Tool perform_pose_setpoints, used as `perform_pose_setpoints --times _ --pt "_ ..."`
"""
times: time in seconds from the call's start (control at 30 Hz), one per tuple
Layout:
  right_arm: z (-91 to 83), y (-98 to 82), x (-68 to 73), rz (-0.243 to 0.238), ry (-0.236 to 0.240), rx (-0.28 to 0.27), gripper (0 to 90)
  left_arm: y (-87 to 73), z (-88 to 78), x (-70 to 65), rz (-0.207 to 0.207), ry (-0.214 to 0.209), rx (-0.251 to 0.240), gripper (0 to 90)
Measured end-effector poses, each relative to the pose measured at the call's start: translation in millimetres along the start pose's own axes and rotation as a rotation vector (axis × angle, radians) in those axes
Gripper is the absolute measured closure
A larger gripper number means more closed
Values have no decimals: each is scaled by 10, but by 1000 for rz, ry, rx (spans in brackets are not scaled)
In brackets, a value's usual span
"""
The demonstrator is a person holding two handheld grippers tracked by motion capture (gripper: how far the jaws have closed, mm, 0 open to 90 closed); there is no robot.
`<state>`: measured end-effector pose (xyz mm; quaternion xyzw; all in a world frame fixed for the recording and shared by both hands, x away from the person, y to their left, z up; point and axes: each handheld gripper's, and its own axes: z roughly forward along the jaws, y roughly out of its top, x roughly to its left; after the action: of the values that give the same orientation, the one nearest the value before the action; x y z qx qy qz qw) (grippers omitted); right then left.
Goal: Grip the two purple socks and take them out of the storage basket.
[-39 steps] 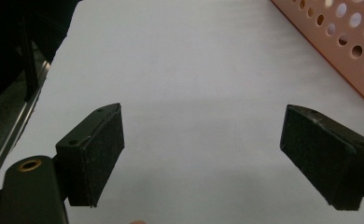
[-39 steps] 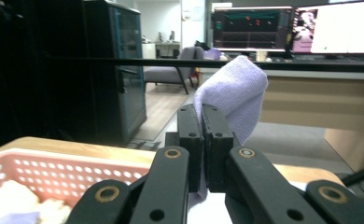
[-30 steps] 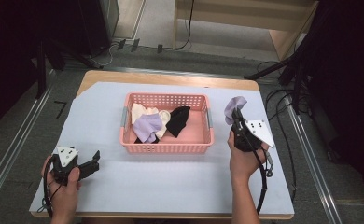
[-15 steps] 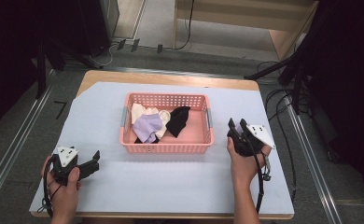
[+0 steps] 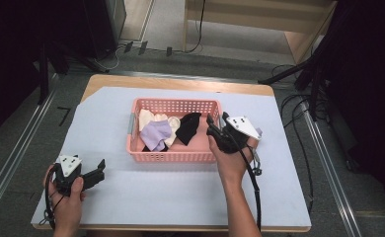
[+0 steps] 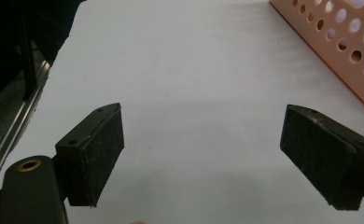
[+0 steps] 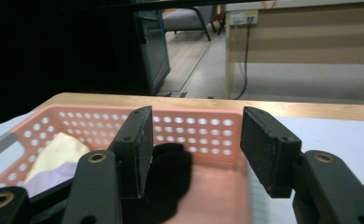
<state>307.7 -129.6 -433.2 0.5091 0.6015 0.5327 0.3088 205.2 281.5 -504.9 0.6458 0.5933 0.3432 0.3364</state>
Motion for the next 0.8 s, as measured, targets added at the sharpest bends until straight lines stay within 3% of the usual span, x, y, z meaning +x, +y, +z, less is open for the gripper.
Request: perform_pose_setpoints --times 0.43,0.6,0.8 --pt "309 -45 649 -49 136 88 482 4 -4 0 6 0 9 149" --pt "455 -117 868 -69 164 156 503 1 1 1 0 -5 3 149" --pt "682 -205 989 -74 174 308 556 3 1 3 -2 -6 6 149"
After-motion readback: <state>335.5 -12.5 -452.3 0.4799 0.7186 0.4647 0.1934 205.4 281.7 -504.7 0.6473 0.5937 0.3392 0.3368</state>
